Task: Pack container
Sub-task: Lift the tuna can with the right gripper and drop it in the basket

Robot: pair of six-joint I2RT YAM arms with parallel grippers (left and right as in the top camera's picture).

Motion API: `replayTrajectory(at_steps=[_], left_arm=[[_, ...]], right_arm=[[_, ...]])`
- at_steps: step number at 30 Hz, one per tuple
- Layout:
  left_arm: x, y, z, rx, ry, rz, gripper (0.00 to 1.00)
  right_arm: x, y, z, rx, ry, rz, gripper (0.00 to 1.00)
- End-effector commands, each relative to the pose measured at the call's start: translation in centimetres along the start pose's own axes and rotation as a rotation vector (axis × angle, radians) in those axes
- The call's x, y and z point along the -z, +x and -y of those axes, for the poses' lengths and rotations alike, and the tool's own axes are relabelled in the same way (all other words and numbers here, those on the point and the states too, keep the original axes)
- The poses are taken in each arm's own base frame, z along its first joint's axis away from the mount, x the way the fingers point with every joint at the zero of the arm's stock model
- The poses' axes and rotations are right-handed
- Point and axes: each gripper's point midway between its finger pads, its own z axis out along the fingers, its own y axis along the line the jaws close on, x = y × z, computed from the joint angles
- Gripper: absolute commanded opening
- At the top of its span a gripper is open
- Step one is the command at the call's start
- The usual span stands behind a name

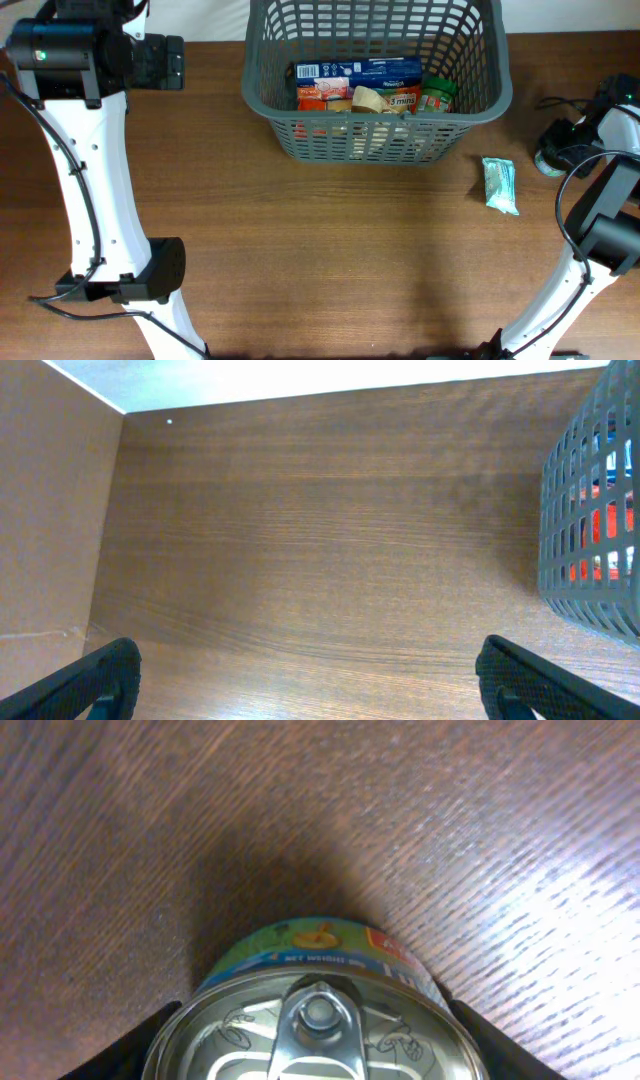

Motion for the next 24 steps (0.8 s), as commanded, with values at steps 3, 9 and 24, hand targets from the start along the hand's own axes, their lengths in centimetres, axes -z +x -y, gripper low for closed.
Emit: replayTrajectory(at_steps=[3,9,24], left_arm=[[0.1,0.0,0.0,0.019,0.006,0.002,0.99],[0.1,0.0,0.0,0.019,0.006,0.002,0.99],[0.1,0.0,0.0,0.019,0.006,0.002,0.99]], right_arm=[[-1.1,1.5,0.4,-0.008,0.016,-0.072,0.59],[5.0,-0.7,-0.8,-0.001,-0.008,0.001,0.46],[39.5,4.0,-14.8,0.337,-0.332,0.564,0.04]])
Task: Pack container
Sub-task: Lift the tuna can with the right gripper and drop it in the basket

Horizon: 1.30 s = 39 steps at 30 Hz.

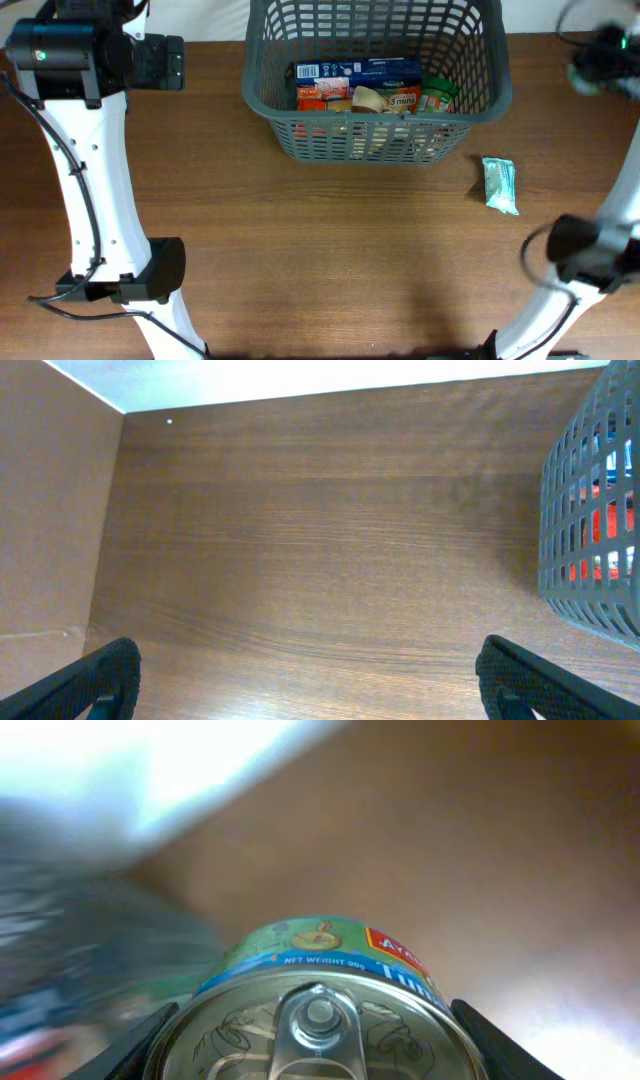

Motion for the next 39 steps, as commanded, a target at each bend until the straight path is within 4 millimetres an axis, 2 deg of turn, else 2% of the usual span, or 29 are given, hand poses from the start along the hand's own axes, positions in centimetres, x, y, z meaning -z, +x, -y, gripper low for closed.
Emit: replayTrajectory(at_steps=[1,3,6,9,12,15,18,19,27,29,30,31,32,33,36,39], left_arm=[[0.1,0.0,0.0,0.019,0.006,0.002,0.99],[0.1,0.0,0.0,0.019,0.006,0.002,0.99],[0.1,0.0,0.0,0.019,0.006,0.002,0.99],[0.1,0.0,0.0,0.019,0.006,0.002,0.99],[0.1,0.0,0.0,0.019,0.006,0.002,0.99],[0.1,0.0,0.0,0.019,0.006,0.002,0.99],[0.1,0.0,0.0,0.019,0.007,0.002,0.99],[0.1,0.0,0.0,0.019,0.006,0.002,0.99],[0.1,0.0,0.0,0.019,0.006,0.002,0.99],[0.1,0.0,0.0,0.019,0.007,0.002,0.99],[0.1,0.0,0.0,0.019,0.006,0.002,0.99],[0.1,0.0,0.0,0.019,0.006,0.002,0.99],[0.1,0.0,0.0,0.019,0.006,0.002,0.99],[0.1,0.0,0.0,0.019,0.006,0.002,0.99],[0.1,0.0,0.0,0.019,0.006,0.002,0.99],[0.1,0.0,0.0,0.019,0.006,0.002,0.99]], right_arm=[[10.1,0.3,-8.6,0.212,-0.191,0.209,0.04],[12.7,1.5,-13.0,0.377,-0.276,0.272,0.04],[14.4,4.0,-18.6,0.582,-0.37,0.316,0.04],[13.5,6.2,-22.4,0.755,-0.405,0.318,0.04],[10.7,7.7,-25.0,0.883,-0.414,0.295,0.04],[6.6,8.7,-26.0,0.905,-0.401,0.222,0.04],[1.9,10.4,-26.1,0.898,-0.372,0.109,0.04],[1.0,10.8,-26.1,0.899,-0.367,0.084,0.04],[-8.4,15.3,-24.7,0.905,-0.278,-0.162,0.06],[-9.9,15.8,-24.1,0.891,-0.26,-0.2,0.09],[-10.6,16.1,-23.7,0.888,-0.252,-0.218,0.17],[-11.0,16.1,-23.4,0.885,-0.246,-0.228,0.33],[-11.4,16.2,-23.1,0.88,-0.24,-0.237,0.61],[-11.7,16.2,-22.9,0.866,-0.236,-0.242,0.94],[-11.1,15.1,-22.2,0.805,-0.233,-0.231,0.95],[-7.9,12.9,-21.8,0.78,-0.252,-0.17,0.99]])
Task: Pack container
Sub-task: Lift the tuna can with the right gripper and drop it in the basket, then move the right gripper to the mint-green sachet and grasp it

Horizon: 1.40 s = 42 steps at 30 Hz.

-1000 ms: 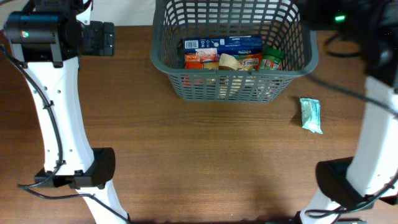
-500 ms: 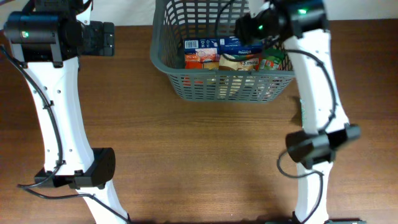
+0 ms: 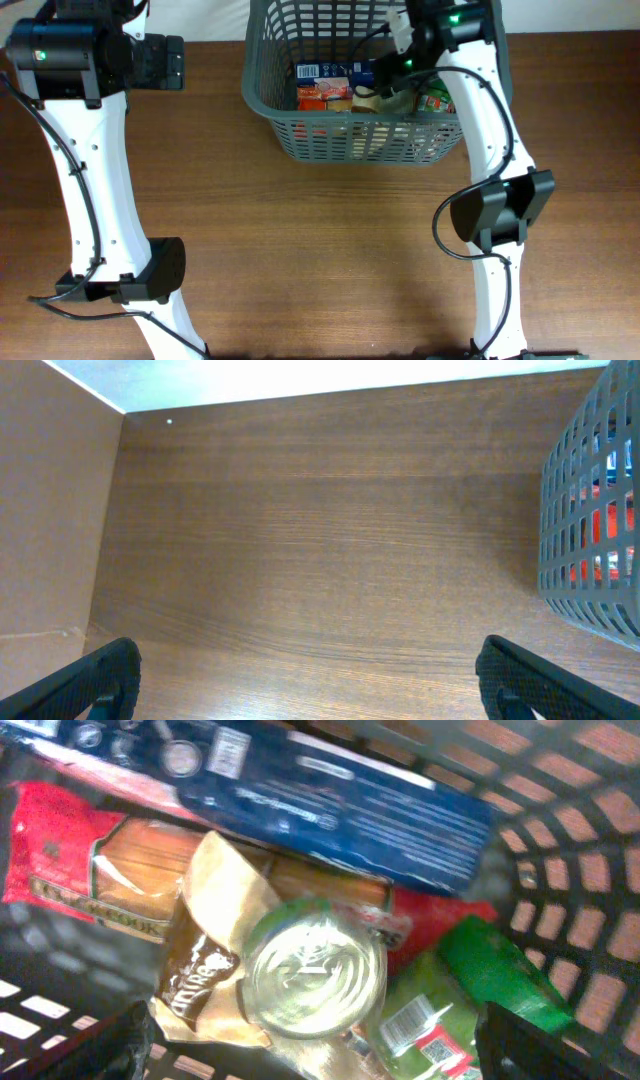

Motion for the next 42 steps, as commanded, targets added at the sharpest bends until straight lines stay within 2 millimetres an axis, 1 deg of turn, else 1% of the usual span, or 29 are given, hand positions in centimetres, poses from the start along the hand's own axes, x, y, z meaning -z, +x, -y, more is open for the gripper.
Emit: replayTrajectory(at_steps=[1,3,4,5,6,7,8,10,12,13,14,16,17,19,21,22,23,24,26,27,30,31,32,33,35,37,39,42], left_arm=[[0.1,0.0,0.0,0.019,0.006,0.002,0.99],[0.1,0.0,0.0,0.019,0.006,0.002,0.99],[0.1,0.0,0.0,0.019,0.006,0.002,0.99],[0.1,0.0,0.0,0.019,0.006,0.002,0.99],[0.1,0.0,0.0,0.019,0.006,0.002,0.99],[0.1,0.0,0.0,0.019,0.006,0.002,0.99],[0.1,0.0,0.0,0.019,0.006,0.002,0.99],[0.1,0.0,0.0,0.019,0.006,0.002,0.99],[0.1,0.0,0.0,0.019,0.006,0.002,0.99],[0.1,0.0,0.0,0.019,0.006,0.002,0.99],[0.1,0.0,0.0,0.019,0.006,0.002,0.99],[0.1,0.0,0.0,0.019,0.006,0.002,0.99],[0.1,0.0,0.0,0.019,0.006,0.002,0.99],[0.1,0.0,0.0,0.019,0.006,0.002,0.99],[0.1,0.0,0.0,0.019,0.006,0.002,0.99],[0.1,0.0,0.0,0.019,0.006,0.002,0.99],[0.1,0.0,0.0,0.019,0.006,0.002,0.99],[0.1,0.0,0.0,0.019,0.006,0.002,0.99],[0.1,0.0,0.0,0.019,0.006,0.002,0.99],[0.1,0.0,0.0,0.019,0.006,0.002,0.99],[0.1,0.0,0.0,0.019,0.006,0.002,0.99],[0.1,0.0,0.0,0.019,0.006,0.002,0.99],[0.1,0.0,0.0,0.019,0.006,0.002,0.99],[0.1,0.0,0.0,0.019,0.006,0.002,0.99],[0.1,0.0,0.0,0.019,0.006,0.002,0.99],[0.1,0.0,0.0,0.019,0.006,0.002,0.99],[0.1,0.0,0.0,0.019,0.006,0.002,0.99],[0.1,0.0,0.0,0.019,0.006,0.002,0.99]], right_arm=[[7.0,-1.6,1.5,-0.05,0.022,0.143,0.99],[11.4,-2.2,2.0,-0.07,0.037,0.232,0.99],[13.8,-2.4,2.0,-0.07,0.045,0.282,0.99],[17.0,-2.4,2.4,-0.074,0.062,0.347,1.0],[19.0,-2.4,2.7,-0.078,0.077,0.389,0.98],[21.7,-2.1,3.4,-0.09,0.109,0.443,0.95],[23.9,-1.8,4.2,-0.108,0.138,0.485,0.92],[27.6,-0.5,6.4,-0.194,0.2,0.549,0.9],[30.3,1.2,9.0,-0.291,0.244,0.594,0.9],[31.3,2.1,10.7,-0.342,0.273,0.607,0.92],[32.0,3.3,13.1,-0.395,0.313,0.607,0.95],[32.3,5.4,16.6,-0.498,0.362,0.587,0.97],[32.0,6.6,18.5,-0.569,0.38,0.567,0.97],[30.5,9.0,21.6,-0.687,0.383,0.511,0.97],[28.0,10.8,24.0,-0.786,0.333,0.452,0.97],[26.3,11.6,25.0,-0.834,0.29,0.419,0.97],[25.0,12.0,25.5,-0.86,0.257,0.398,0.97],[23.0,12.8,26.1,-0.886,0.218,0.358,0.96],[19.6,14.0,26.7,-0.919,0.184,0.286,0.95],[17.4,14.8,26.9,-0.933,0.17,0.243,0.95],[11.2,16.2,26.3,-0.948,0.106,0.137,0.95],[9.6,16.7,25.9,-0.948,0.094,0.107,0.95],[6.8,17.5,25.0,-0.927,0.072,0.052,0.94],[5.4,17.7,24.4,-0.896,0.059,0.025,0.92],[3.3,18.1,23.2,-0.835,0.039,-0.013,0.92],[1.7,18.1,22.0,-0.776,0.021,-0.039,0.91],[0.4,18.3,20.9,-0.73,0.01,-0.063,0.91],[-1.1,18.9,19.9,-0.71,-0.003,-0.086,0.91]])
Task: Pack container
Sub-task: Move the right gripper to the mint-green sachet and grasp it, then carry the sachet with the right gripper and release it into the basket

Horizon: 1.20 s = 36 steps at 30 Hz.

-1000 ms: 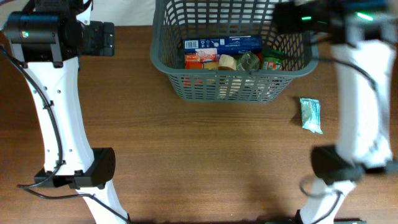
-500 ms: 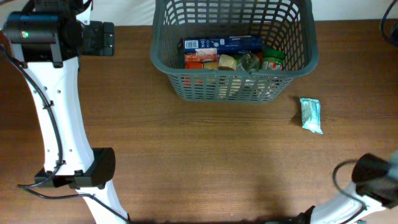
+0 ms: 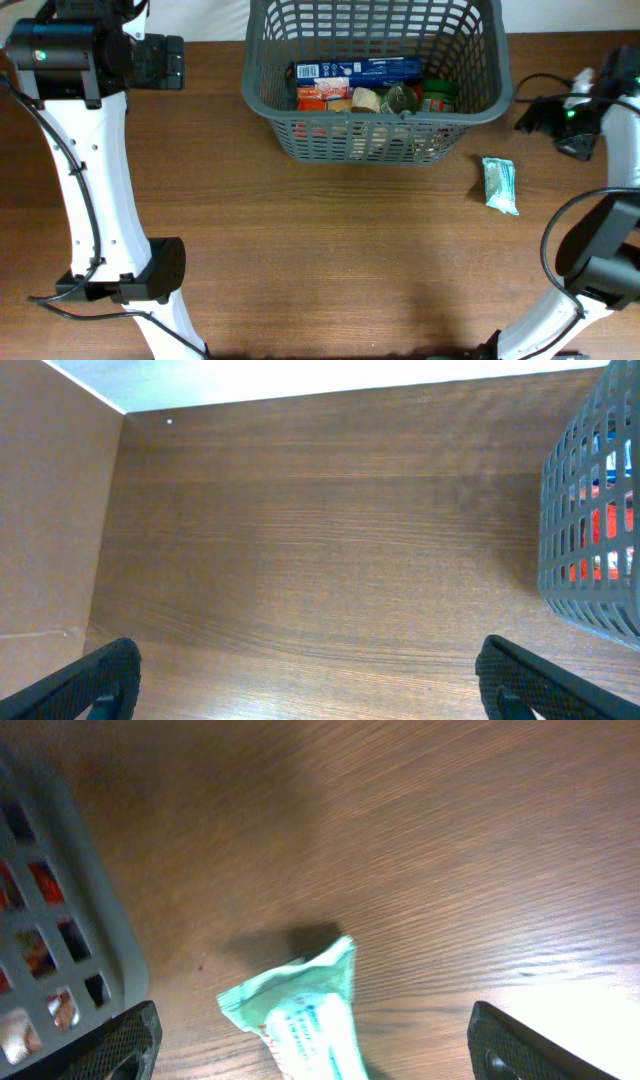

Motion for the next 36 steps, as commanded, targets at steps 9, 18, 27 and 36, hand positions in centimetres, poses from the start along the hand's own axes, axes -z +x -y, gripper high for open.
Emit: replayTrajectory(at_steps=[9,18,27,36], left_arm=[[0.1,0.0,0.0,0.019,0.006,0.002,0.99],[0.1,0.0,0.0,0.019,0.006,0.002,0.99],[0.1,0.0,0.0,0.019,0.006,0.002,0.99],[0.1,0.0,0.0,0.019,0.006,0.002,0.99]], right_arm=[[-6.1,6.5,0.0,0.089,-0.048,-0.15,0.91],[-8.4,8.9,0.1,0.078,-0.081,-0.179,0.71],[-9.1,9.1,0.3,0.066,-0.08,-0.165,0.36],[-6.6,6.1,0.9,-0.126,-0.117,-0.101,0.04]])
